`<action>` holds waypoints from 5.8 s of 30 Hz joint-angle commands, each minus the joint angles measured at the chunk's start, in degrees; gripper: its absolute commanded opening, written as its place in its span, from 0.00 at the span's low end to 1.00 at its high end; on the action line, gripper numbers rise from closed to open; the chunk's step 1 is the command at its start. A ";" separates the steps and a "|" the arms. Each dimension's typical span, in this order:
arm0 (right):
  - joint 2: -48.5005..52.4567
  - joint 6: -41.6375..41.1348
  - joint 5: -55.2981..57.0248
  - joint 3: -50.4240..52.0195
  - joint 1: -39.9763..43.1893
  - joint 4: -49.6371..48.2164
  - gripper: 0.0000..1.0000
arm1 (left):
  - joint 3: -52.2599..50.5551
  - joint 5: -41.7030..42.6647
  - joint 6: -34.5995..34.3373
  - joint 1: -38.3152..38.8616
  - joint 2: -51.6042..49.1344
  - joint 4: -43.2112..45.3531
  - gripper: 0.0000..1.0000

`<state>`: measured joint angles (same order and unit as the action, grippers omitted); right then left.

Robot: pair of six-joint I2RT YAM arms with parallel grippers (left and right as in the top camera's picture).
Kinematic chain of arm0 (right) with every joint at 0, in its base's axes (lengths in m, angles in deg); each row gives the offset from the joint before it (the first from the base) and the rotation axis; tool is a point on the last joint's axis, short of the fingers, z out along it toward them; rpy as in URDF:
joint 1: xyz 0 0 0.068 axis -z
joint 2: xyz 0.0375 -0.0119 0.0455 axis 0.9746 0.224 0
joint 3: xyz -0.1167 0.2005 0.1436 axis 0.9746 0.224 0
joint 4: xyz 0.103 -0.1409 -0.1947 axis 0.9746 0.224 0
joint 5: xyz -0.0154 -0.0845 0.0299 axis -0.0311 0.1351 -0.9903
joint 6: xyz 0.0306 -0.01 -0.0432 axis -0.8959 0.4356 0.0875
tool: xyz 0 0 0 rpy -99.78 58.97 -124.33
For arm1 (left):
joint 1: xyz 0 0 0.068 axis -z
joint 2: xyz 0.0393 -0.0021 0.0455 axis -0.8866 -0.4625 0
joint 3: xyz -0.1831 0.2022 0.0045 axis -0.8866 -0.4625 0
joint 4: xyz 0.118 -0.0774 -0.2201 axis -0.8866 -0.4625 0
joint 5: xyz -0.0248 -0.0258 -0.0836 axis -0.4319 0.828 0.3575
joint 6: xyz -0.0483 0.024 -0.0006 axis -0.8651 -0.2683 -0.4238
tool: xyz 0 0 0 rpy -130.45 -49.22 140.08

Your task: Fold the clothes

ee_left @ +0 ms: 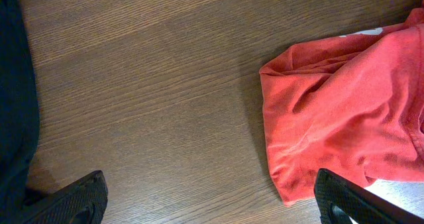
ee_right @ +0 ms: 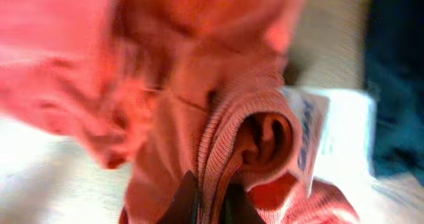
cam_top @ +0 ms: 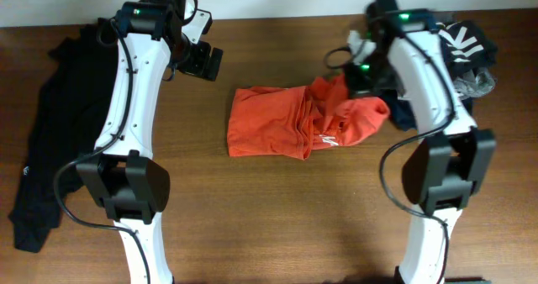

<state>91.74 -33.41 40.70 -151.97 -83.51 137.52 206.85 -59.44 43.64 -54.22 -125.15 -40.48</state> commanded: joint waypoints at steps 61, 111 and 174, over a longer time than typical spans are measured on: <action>2.45 -10.73 -6.93 -0.55 -20.98 -13.49 0.54 | 0.76 -0.92 -4.68 -4.68 -0.31 -0.02 0.99; 2.58 -13.99 4.33 9.16 -39.08 -22.56 0.72 | 0.76 -1.07 -9.51 -11.89 -0.31 4.24 0.99; -1.44 -3.63 2.43 6.47 -8.00 -21.31 0.70 | 0.74 -5.33 -9.35 -14.86 -0.50 7.06 0.99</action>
<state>90.99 -41.59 41.90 -141.79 -85.89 113.96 206.85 -61.97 34.90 -67.23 -125.15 -33.95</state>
